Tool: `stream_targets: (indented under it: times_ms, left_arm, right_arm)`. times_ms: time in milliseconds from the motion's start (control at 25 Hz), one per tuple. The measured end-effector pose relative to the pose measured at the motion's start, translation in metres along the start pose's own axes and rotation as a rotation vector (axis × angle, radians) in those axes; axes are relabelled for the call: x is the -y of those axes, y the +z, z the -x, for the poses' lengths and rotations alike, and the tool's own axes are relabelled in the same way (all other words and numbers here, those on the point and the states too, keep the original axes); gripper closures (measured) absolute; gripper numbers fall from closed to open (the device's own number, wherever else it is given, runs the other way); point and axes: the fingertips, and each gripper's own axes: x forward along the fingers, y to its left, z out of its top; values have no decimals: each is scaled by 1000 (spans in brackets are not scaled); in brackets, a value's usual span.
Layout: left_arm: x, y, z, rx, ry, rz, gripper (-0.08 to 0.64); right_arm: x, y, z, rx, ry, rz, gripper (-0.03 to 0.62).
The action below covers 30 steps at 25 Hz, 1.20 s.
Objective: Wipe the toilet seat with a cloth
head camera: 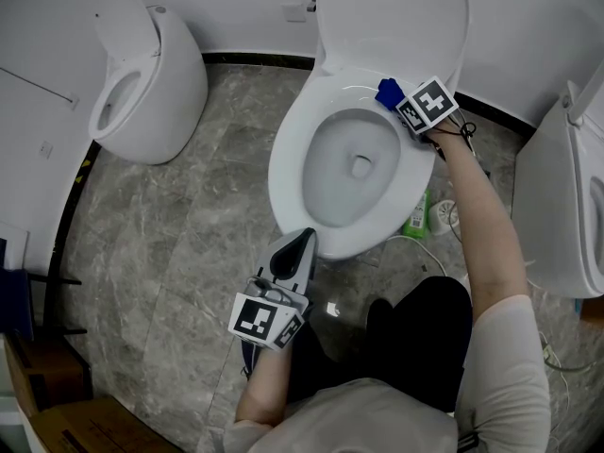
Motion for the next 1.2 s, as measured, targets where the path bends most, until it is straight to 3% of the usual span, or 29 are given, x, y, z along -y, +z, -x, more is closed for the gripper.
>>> stream_targets:
  times_ms: [720,1200]
  left_arm:
    - [-10,-10,-2,-9,3,31,552]
    - [-19,-17,1,-24,26,43,552]
  right_arm:
    - [0,26,-22,10,8,-28,538]
    - [-2,44,-34,47,-12,14,538]
